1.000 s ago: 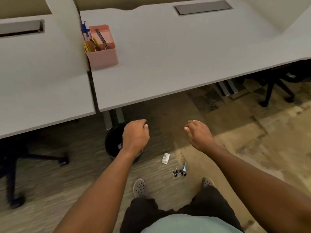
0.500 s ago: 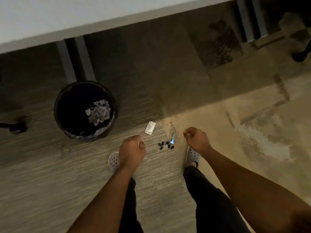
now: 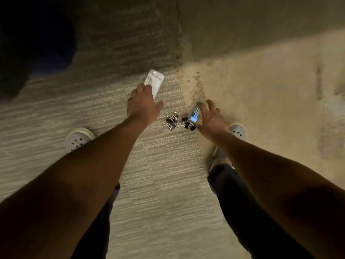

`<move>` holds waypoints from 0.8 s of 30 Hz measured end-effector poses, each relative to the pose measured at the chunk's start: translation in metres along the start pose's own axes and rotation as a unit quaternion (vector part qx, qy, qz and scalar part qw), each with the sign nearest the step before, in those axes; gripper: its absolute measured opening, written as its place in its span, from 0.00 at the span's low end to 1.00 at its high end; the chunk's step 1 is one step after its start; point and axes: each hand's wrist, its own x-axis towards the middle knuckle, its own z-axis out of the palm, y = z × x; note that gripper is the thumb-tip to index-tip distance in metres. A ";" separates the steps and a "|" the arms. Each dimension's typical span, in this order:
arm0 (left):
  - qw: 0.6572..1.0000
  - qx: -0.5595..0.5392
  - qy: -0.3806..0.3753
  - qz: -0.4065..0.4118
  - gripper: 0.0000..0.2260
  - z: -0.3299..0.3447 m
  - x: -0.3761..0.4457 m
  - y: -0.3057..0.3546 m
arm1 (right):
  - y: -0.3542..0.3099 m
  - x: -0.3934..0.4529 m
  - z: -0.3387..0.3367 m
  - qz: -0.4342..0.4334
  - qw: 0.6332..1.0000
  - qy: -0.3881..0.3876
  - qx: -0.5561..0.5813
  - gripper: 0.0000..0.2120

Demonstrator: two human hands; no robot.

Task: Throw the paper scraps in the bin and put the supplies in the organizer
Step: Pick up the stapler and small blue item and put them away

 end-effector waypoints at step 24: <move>0.849 -0.491 -0.042 -0.192 0.13 -0.200 -0.179 0.009 | -0.136 -0.173 -0.164 0.081 0.933 -0.015 0.350 0.17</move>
